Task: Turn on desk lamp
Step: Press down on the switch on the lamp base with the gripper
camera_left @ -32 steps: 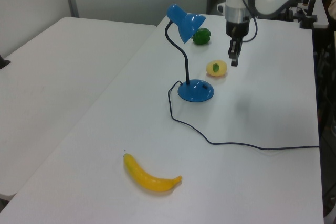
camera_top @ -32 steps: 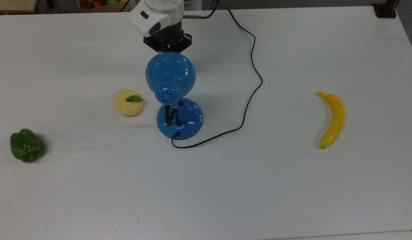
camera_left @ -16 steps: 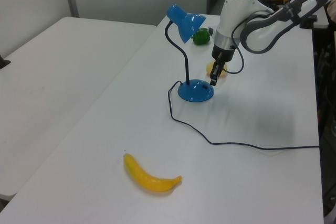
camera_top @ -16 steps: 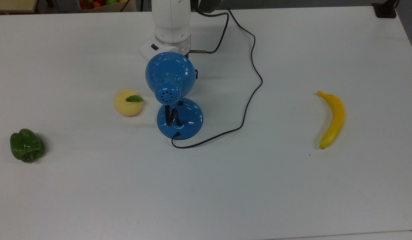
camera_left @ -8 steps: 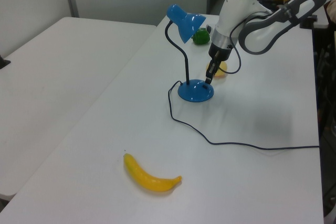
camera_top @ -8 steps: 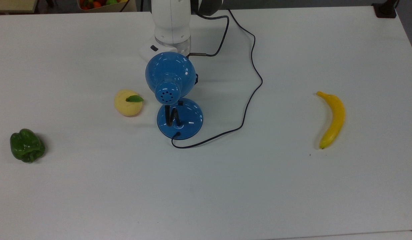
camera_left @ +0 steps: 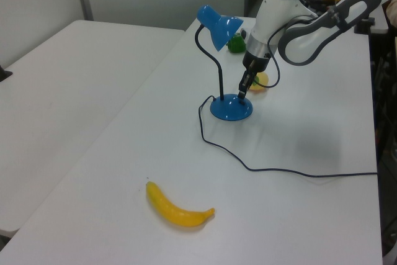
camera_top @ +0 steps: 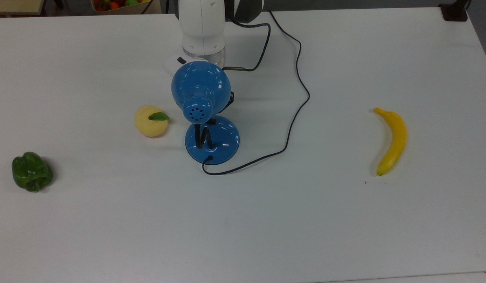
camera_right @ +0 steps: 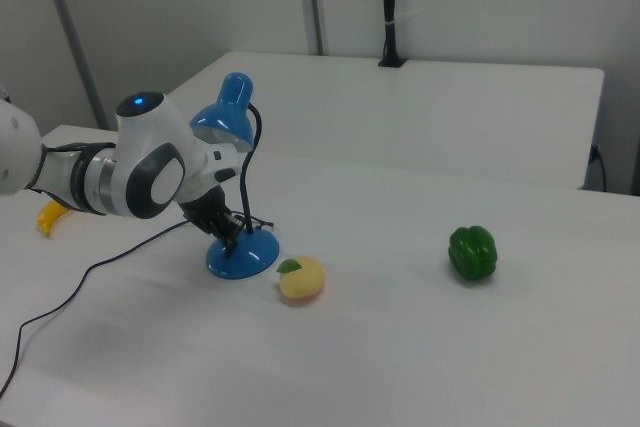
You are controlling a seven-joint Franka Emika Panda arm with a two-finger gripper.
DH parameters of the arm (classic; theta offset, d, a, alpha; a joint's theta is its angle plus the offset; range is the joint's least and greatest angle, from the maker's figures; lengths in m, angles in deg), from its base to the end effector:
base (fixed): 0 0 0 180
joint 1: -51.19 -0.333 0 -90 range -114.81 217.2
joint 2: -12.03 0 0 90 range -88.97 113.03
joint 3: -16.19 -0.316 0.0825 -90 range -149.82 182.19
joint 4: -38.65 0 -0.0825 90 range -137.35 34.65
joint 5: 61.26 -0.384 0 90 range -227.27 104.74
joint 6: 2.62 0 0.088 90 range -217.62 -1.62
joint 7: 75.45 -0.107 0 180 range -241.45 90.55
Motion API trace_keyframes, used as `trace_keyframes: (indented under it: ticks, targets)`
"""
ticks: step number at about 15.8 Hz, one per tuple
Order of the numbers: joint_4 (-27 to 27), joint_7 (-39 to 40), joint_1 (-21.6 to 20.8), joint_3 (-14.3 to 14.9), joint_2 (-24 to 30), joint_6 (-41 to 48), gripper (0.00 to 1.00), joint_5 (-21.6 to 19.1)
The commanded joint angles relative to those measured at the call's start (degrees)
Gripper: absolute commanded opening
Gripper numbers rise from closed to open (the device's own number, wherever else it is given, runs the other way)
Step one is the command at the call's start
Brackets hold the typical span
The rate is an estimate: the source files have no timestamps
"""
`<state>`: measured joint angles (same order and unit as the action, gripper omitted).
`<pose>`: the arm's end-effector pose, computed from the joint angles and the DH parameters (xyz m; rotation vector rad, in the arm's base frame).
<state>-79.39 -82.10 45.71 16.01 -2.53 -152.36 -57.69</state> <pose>0.6103 0.0618 0.3426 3.0995 0.0490 0.4708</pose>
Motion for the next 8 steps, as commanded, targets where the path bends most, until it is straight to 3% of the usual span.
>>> trace_keyframes:
  ticks: [1, 8]
  targets:
    - [0.3, -1.5, -0.4, -0.2, -0.4, -1.1, 0.0, 0.1]
    - [0.4, -2.1, -1.2, -0.3, -1.2, -1.1, 0.0, 0.2]
